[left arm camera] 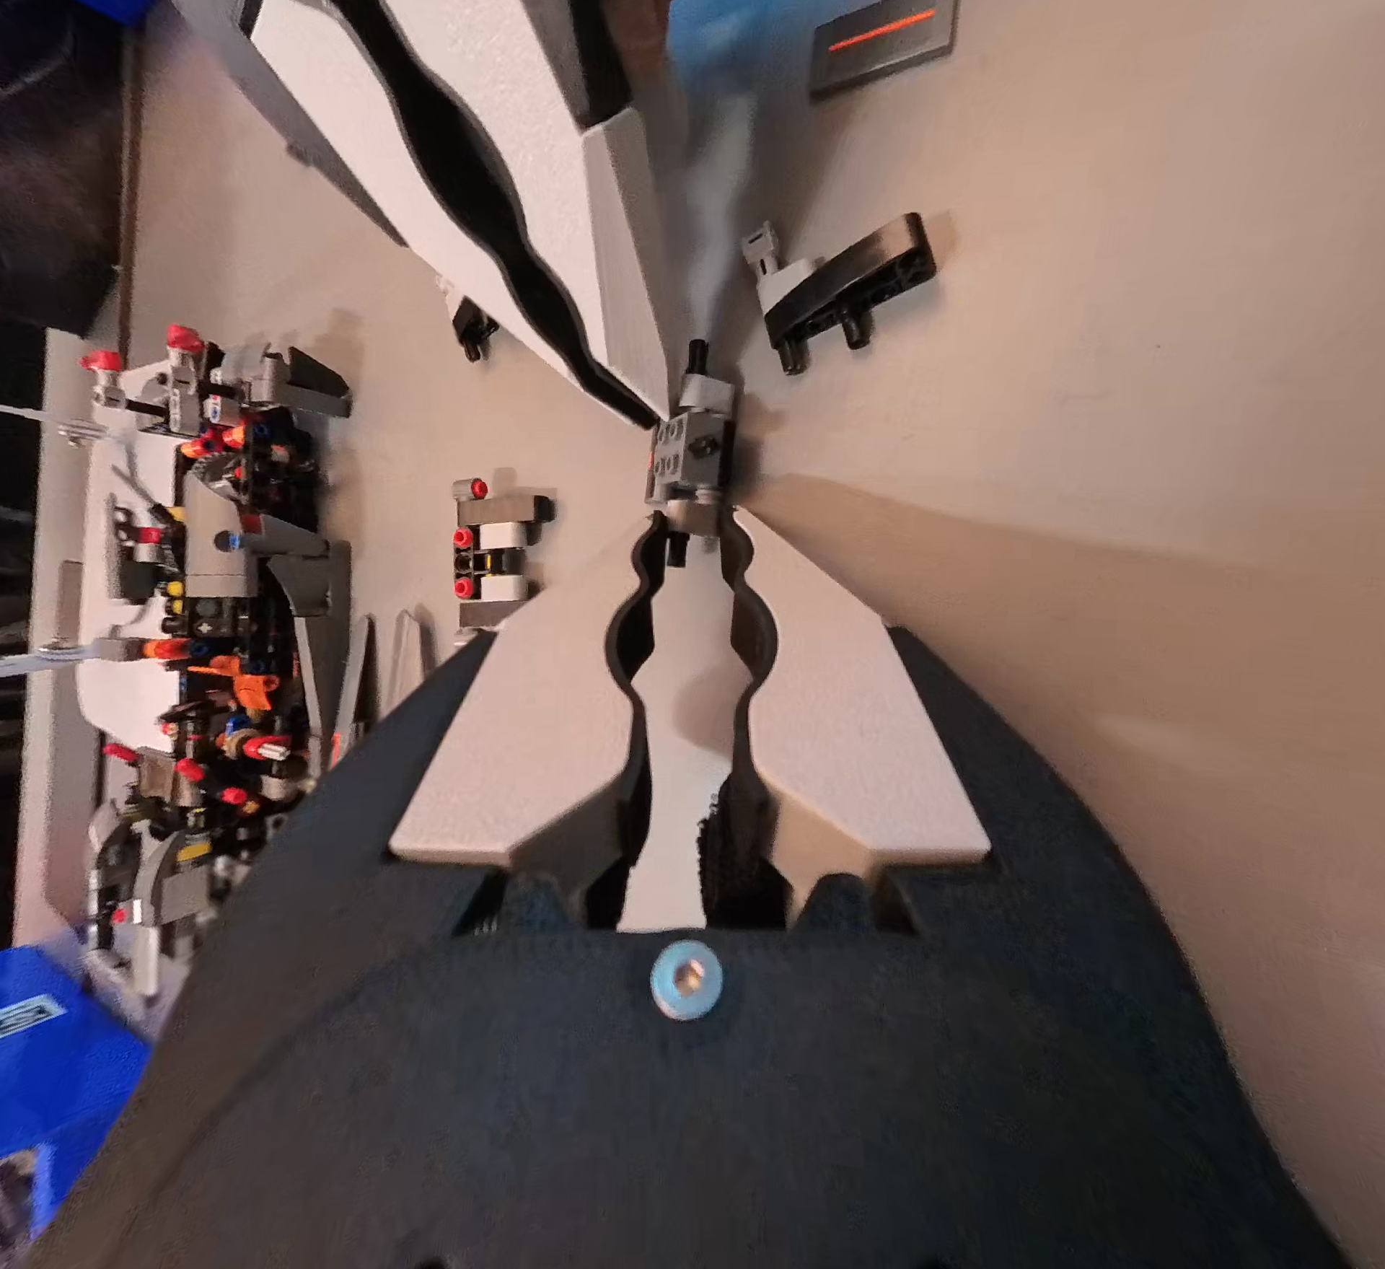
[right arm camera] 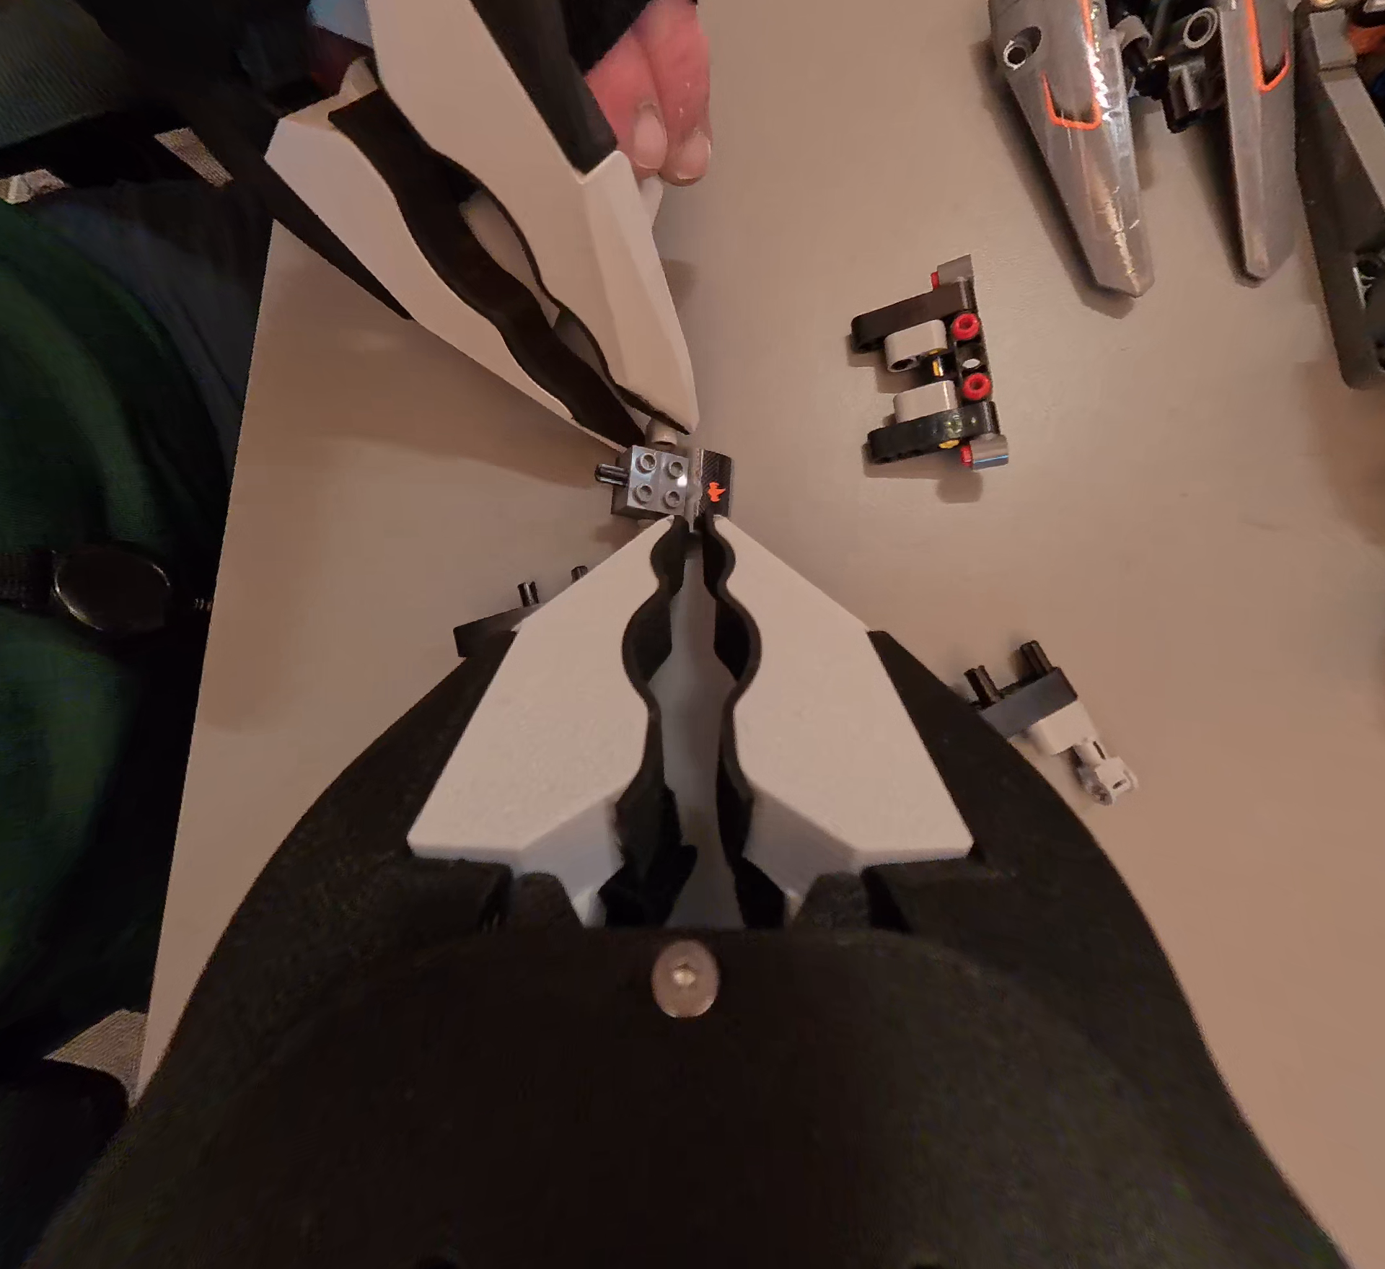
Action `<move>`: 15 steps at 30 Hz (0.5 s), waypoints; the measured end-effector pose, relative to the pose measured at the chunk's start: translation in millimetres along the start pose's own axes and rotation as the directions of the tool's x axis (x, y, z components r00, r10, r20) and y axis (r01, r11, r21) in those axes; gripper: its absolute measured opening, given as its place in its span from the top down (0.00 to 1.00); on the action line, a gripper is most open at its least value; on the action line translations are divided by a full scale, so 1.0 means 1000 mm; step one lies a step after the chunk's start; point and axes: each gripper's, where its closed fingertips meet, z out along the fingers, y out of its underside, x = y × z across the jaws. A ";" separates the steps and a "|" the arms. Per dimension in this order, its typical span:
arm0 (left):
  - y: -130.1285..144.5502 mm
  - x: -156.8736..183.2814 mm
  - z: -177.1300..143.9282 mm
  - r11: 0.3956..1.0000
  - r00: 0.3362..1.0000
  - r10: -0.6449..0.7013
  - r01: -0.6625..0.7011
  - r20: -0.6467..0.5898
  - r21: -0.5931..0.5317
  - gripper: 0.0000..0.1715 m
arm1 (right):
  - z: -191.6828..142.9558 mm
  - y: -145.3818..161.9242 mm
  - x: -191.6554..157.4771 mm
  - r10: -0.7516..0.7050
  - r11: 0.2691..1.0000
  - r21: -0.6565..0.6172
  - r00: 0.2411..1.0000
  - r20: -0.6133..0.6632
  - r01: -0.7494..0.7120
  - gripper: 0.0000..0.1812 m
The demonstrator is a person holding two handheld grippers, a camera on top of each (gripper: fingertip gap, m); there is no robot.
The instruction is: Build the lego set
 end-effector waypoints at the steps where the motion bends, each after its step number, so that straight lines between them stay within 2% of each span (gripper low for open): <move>1: 0.000 0.000 0.000 1.000 1.000 0.022 -0.022 0.016 -0.004 0.93 | 0.000 0.000 0.000 0.011 1.000 -0.004 1.000 0.003 -0.011 0.99; 8: -0.001 0.000 -0.002 0.990 0.983 0.139 -0.137 0.124 -0.024 0.93 | 0.001 0.000 -0.001 0.058 0.998 -0.015 0.998 0.023 -0.058 0.99; 15: -0.003 0.007 -0.006 0.987 0.978 0.163 -0.163 0.132 -0.012 0.93 | 0.004 -0.001 -0.002 0.073 0.997 -0.013 0.997 0.039 -0.073 0.99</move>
